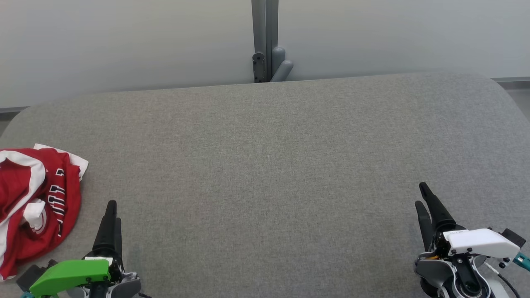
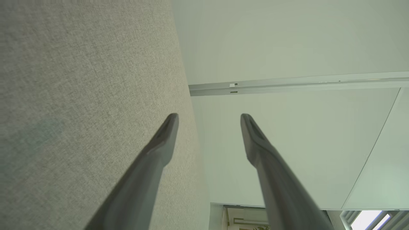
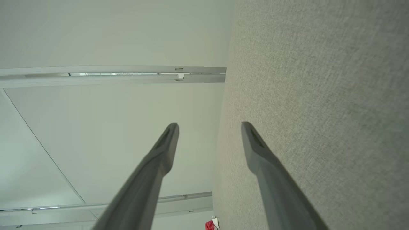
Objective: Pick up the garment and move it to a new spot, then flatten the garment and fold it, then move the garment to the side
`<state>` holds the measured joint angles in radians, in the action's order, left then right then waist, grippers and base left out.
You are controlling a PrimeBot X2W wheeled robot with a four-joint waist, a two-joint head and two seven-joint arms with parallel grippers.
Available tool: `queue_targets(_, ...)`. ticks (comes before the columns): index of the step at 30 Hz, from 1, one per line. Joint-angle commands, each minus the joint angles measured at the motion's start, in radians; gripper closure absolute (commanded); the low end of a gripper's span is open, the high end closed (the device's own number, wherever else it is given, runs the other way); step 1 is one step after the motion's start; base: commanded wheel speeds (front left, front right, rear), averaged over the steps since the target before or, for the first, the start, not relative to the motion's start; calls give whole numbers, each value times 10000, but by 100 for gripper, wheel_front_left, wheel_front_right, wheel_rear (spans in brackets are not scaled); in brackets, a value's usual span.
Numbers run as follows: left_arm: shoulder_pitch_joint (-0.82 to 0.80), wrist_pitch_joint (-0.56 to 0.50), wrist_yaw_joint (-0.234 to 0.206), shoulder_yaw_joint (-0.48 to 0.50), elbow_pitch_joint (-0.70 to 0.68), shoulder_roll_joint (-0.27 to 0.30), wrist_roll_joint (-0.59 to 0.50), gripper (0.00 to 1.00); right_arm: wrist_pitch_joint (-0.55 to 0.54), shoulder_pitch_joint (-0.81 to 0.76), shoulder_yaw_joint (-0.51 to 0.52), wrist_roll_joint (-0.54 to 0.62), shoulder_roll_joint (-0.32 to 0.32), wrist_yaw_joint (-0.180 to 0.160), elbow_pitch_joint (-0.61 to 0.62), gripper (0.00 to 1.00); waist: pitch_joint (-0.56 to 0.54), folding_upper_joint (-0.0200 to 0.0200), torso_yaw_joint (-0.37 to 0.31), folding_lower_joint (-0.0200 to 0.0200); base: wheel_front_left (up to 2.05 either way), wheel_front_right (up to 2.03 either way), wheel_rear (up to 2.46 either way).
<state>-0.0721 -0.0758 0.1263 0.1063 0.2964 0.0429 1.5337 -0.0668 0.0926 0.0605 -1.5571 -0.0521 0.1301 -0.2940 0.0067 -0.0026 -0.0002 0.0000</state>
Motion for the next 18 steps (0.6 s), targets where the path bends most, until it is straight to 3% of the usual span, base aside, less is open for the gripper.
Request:
queue_targets(1, -186, 165, 14, -37, -141, 114, -614, 0, 167, 325, -85, 485, -161, 3, 186, 0, 12, 2, -3, 0, 0, 0, 0)
queue_targets(18, -190, 869, 24, -178, -85, 209, -4098, 0, 850, 471, -202, 3986, -184, 4, 78, 0, 52, 6, -5, 0, 0, 0, 0)
